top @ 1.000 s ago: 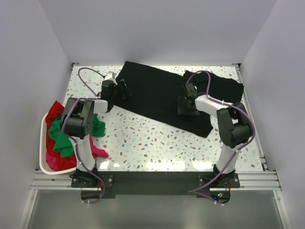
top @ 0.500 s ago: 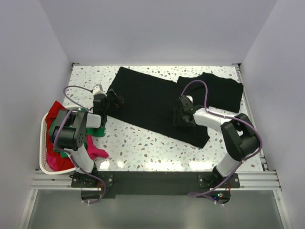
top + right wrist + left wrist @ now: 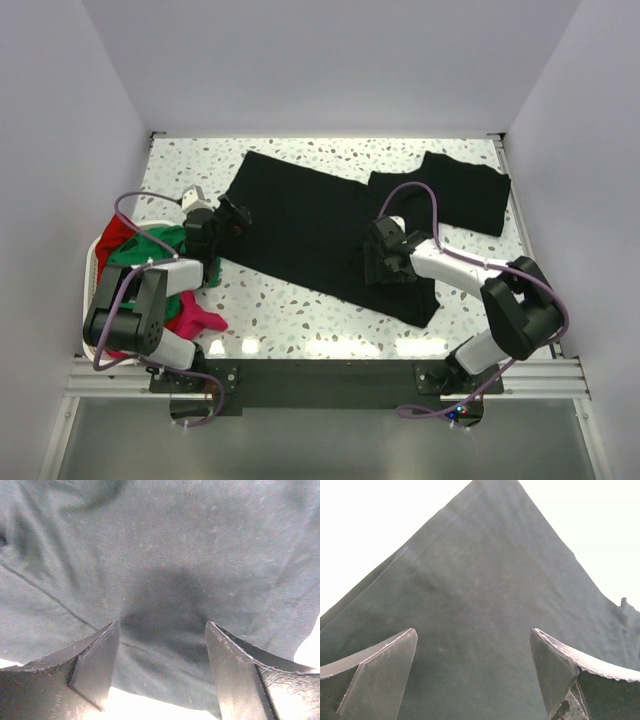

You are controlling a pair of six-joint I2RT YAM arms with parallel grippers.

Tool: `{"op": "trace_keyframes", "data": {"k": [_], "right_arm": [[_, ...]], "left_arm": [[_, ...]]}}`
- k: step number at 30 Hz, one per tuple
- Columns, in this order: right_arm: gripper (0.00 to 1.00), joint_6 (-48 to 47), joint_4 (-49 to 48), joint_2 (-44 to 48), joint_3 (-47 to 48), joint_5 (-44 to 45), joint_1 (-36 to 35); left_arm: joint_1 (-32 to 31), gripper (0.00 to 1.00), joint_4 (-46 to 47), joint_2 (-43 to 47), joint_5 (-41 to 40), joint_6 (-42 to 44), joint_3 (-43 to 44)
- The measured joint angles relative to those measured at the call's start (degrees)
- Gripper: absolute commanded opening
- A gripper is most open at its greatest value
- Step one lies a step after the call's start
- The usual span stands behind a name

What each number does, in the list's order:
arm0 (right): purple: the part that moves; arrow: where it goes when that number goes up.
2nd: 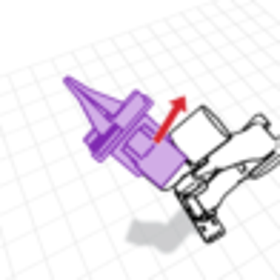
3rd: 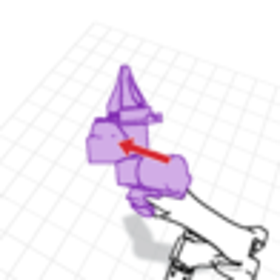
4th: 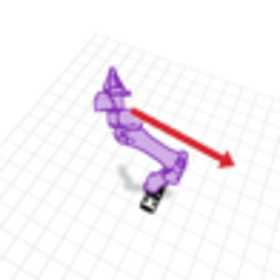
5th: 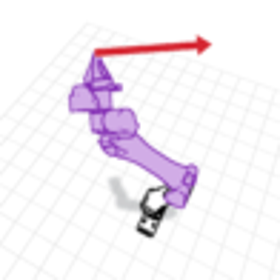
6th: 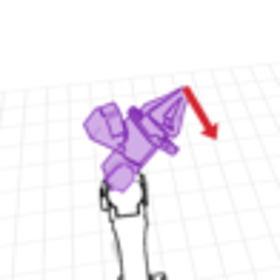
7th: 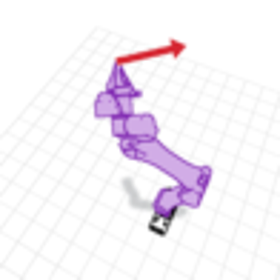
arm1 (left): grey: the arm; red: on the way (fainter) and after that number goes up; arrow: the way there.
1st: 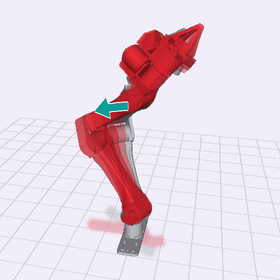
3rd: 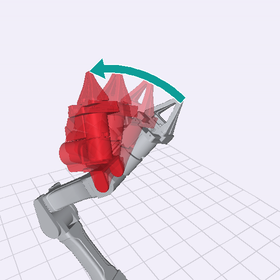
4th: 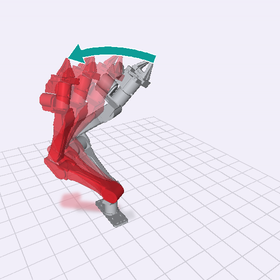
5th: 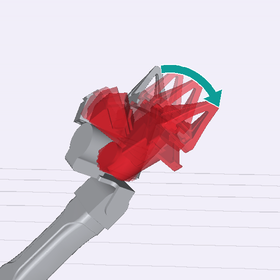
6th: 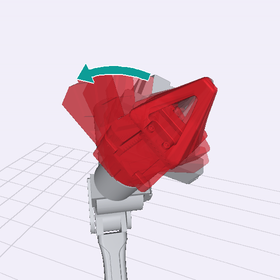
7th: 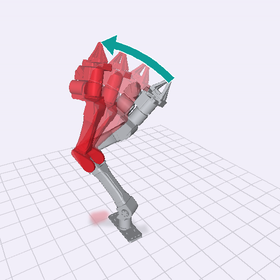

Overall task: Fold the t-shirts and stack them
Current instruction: Fold the tshirt

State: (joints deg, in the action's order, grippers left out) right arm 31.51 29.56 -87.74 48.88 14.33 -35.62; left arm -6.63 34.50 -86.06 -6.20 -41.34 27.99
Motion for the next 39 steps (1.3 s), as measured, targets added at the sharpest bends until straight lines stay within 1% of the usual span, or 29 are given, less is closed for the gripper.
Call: {"op": "trace_keyframes", "data": {"k": [2, 5, 10, 13, 18, 23, 27, 32, 39], "right_arm": [[0.75, -0.2, 2.1, 0.7, 1.7, 0.7, 0.0], [0.76, -1.0, 3.0, 0.6, 5.8, 1.7, 0.1], [0.76, -2.8, 0.4, -3.3, 11.8, 2.1, 1.3], [0.75, -3.6, -1.9, -6.9, 12.2, 2.1, 2.3], [0.74, -4.2, -4.3, -12.1, 11.6, 2.0, 3.1], [0.72, -4.0, -7.3, -12.2, 9.9, 1.4, 3.1], [0.70, -3.2, -10.4, -10.4, 6.8, 1.2, 3.1], [0.70, -2.1, -13.1, -6.4, 1.8, 1.2, 2.3], [0.70, 0.2, -14.1, -1.6, -3.5, 1.5, -1.4]], "left_arm": [[-0.7, 1.00, -0.1, 0.5, -0.3, 0.7, 0.8], [-2.1, 1.00, -0.4, -0.9, 0.2, 2.3, 3.9], [-2.7, 1.00, 0.7, -8.2, 3.4, 3.6, 10.7], [-2.7, 1.00, 1.1, -12.5, 5.2, 3.8, 12.6], [-2.8, 1.00, 1.9, -17.6, 7.1, 4.4, 13.1], [-2.8, 1.00, 3.2, -18.2, 7.1, 4.5, 13.2], [-2.8, 1.00, 5.7, -17.9, 6.8, 4.5, 11.3], [-2.8, 1.00, 6.4, -13.9, 5.6, 4.5, 6.2], [-2.8, 1.00, 5.1, -9.0, 4.2, 3.9, 1.5]]}}
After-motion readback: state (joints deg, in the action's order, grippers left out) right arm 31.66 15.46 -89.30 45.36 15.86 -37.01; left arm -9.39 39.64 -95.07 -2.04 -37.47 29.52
